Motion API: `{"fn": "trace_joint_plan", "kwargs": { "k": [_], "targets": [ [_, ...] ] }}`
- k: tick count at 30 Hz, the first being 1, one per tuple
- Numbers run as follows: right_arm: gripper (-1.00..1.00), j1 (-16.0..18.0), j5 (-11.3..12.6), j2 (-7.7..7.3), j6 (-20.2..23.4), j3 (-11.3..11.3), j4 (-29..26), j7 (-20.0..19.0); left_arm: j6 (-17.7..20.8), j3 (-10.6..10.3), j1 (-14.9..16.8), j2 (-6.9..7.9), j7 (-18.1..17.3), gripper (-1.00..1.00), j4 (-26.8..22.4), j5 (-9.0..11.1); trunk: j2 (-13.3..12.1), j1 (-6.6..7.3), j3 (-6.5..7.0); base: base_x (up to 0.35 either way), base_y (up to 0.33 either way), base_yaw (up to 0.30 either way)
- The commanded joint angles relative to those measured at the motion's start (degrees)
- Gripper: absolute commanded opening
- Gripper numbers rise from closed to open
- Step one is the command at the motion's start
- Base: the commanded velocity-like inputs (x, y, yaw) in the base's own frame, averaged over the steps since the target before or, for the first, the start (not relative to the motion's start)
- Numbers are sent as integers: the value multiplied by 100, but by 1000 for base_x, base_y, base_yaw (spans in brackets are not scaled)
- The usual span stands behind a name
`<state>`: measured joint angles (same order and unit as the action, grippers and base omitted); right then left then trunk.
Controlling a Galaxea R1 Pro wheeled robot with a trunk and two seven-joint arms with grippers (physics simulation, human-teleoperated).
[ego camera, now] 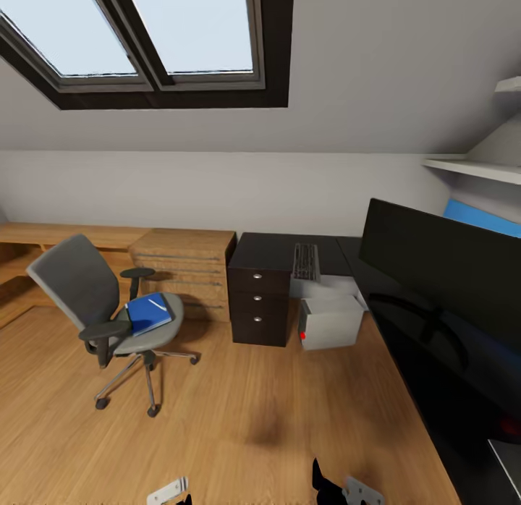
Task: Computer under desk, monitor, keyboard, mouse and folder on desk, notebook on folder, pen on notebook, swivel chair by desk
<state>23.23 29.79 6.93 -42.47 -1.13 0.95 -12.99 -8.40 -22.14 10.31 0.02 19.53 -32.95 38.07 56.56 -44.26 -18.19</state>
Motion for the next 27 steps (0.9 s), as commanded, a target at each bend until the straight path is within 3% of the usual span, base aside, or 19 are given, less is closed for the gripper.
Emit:
{"fn": "trace_joint_plan", "kwargs": {
  "k": [1, 16, 22, 23, 27],
  "targets": [
    [100, 6, 53, 1, -15, -10, 10, -54, -39, -45, 6, 6, 40, 100, -1, 60, 5, 3, -7, -293, -5, -55],
    [100, 6, 53, 2, -7, -9, 11, -54, -43, -28, 6, 7, 40, 100, -1, 60, 5, 3, -7, -318, -15, -12],
    [100, 6, 55, 1, -11, -10, 10, -54, -46, -38, 6, 7, 42, 100, -1, 60, 5, 3, -7, -208, -235, 0],
    [100, 6, 90, -80, -33, -18, 3, -46, -40, -49, 6, 7, 38, 100, -1, 60, 5, 3, -7, -112, -322, 0],
    [100, 6, 95, -114, -44, -13, 2, -46, -33, -48, 6, 7, 35, 100, -1, 60, 5, 3, -7, -119, -323, 0]
  ]
}}
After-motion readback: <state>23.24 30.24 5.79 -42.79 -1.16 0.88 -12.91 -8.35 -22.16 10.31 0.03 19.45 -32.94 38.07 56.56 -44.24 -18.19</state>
